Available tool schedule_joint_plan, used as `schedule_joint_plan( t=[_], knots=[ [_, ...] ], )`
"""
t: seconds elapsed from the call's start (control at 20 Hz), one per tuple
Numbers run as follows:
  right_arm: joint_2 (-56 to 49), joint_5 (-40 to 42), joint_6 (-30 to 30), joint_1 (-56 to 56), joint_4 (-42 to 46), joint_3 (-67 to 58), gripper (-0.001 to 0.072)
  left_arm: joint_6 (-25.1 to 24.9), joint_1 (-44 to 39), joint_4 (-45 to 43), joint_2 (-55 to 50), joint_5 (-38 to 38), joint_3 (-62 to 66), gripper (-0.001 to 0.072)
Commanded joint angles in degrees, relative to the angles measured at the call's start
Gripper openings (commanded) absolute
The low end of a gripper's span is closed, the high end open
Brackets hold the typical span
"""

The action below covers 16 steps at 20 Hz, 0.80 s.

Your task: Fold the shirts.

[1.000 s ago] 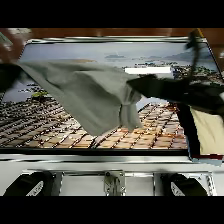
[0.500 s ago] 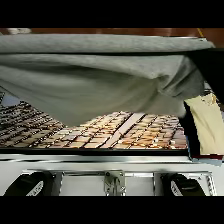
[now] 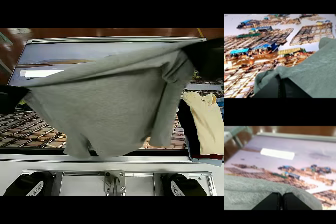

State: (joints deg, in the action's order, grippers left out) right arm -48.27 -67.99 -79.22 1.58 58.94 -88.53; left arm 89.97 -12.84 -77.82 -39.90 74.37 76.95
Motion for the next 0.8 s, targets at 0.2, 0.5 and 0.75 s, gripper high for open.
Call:
schedule_joint_plan(
  t=[0.2, 0.5, 0.75],
  knots=[
    [-23.0, 8.8, -2.5, 0.1, 4.0, -0.1, 0.0057, 0.0, 0.0, 3.9, -11.1, -7.9, -20.4, 0.0032],
    [-43.2, 5.4, -4.1, 0.1, -12.2, -0.1, 0.0069, 0.0, 0.0, 11.5, -21.7, -17.0, -24.6, 0.0033],
    [-41.0, -5.4, -3.1, -3.1, -13.1, -0.2, 0.0602, -3.1, 1.4, 11.4, -21.6, -17.5, -21.8, 0.0033]
  ],
)
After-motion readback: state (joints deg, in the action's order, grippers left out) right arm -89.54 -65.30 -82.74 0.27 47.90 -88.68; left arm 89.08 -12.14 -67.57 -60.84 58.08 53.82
